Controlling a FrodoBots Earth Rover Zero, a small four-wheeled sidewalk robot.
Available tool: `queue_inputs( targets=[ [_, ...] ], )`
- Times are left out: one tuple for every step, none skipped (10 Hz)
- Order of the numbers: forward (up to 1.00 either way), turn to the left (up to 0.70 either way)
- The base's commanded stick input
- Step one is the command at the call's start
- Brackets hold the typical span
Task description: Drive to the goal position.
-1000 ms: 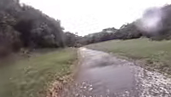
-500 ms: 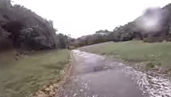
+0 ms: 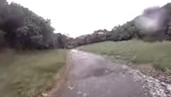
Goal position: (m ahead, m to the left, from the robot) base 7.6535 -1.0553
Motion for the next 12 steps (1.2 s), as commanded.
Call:
queue_inputs(
  targets=[
    [0.7,0.0],
    [0.7,0.0],
    [0.7,0.0],
    [0.7,0.0],
    [0.7,0.0],
    [0.7,0.0],
    [0.7,0.0],
    [0.7,0.0],
    [0.7,0.0],
    [0.7,0.0],
    [0.7,0.0],
    [0.7,0.0]
  ],
)
